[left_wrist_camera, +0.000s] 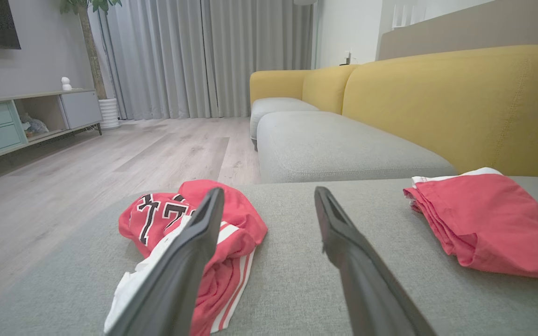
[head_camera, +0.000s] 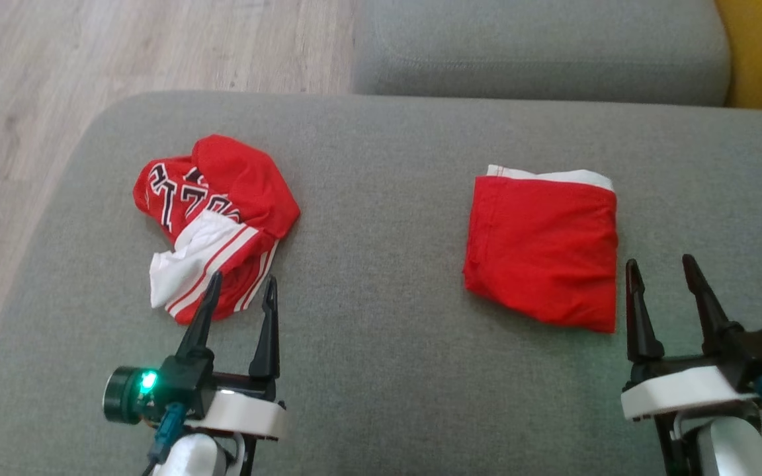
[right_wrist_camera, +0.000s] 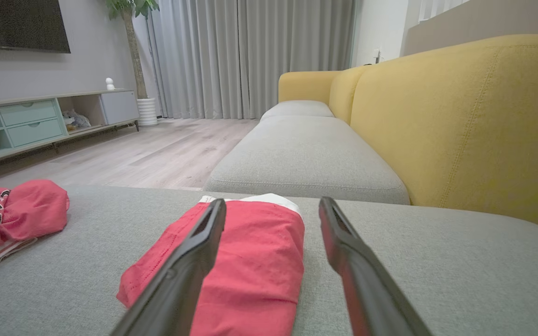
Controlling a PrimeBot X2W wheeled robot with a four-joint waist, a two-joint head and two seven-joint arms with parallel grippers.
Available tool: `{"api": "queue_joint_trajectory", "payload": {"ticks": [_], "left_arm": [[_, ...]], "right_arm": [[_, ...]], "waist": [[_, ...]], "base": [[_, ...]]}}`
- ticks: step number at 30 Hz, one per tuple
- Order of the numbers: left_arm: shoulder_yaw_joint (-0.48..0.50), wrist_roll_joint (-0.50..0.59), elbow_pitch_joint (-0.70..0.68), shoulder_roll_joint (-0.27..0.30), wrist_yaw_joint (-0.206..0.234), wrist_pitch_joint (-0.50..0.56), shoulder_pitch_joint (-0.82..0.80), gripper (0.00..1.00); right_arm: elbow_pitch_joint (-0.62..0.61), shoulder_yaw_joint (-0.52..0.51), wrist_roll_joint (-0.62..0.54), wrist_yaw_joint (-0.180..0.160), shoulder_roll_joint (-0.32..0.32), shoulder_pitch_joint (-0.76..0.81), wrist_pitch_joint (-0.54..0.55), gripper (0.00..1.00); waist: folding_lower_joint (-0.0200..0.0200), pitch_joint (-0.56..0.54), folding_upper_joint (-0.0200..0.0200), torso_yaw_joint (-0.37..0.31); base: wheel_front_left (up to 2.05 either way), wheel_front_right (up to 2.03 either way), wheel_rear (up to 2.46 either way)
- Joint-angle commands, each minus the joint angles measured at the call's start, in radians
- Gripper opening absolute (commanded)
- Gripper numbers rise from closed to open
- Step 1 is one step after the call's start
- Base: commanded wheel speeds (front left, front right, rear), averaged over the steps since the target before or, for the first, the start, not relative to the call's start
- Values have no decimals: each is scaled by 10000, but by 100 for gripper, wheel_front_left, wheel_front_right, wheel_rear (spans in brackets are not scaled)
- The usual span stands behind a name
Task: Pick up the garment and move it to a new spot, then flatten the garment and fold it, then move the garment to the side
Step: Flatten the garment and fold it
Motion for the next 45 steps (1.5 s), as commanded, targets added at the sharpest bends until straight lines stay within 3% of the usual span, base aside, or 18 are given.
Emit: {"api": "queue_joint_trajectory", "payload": {"ticks": [1,3,4,5,6,10,20,25,31,37,45], "left_arm": [[369,79,-337,115,-33,-51,-432,100],[374,95,-381,109,-88,-51,-568,100],[378,94,-398,107,-125,-51,-646,100],[378,94,-398,107,-125,-51,-646,100],[389,84,-409,105,-169,-51,-728,100],[375,47,-405,91,-389,-51,-1091,100],[336,-96,-410,9,-773,-51,-1836,100],[370,-142,-356,-20,-850,-51,-2014,100],[505,-382,-380,-53,-865,-51,-2110,100],[419,-473,-427,-72,-857,-51,-2144,100],[404,-435,-296,-78,-792,-51,-1951,100]], "right_arm": [[-432,220,11,67,-50,-420,-106,100],[-425,193,-15,67,-49,-681,-67,100],[-363,201,-36,67,-49,-869,53,15],[-363,201,-36,67,-49,-869,53,15],[-261,186,-31,67,-49,-1120,155,0],[608,-227,-357,67,-48,-2399,575,0],[4137,-1759,-1939,67,-48,-5268,1461,0],[5296,-2020,-2736,67,-48,-5980,1018,0],[5932,-678,-2056,67,-47,-6563,223,0],[7148,707,-1635,67,-47,-6665,775,0],[7130,753,-1118,67,-47,-6558,103,0]], "waist": [[0,248,0,88],[0,504,0,162],[0,671,0,206],[0,671,0,206],[0,829,0,241],[0,1572,0,513],[0,2929,0,1334],[0,2992,0,1488],[0,2792,0,1530],[0,2788,0,1618],[0,2402,0,1520]], "base": [[0,0,0],[0,0,0],[0,0,0],[0,0,0],[0,0,0],[0,0,0],[0,0,0],[0,0,0],[0,0,0],[0,0,0],[0,0,0]]}}
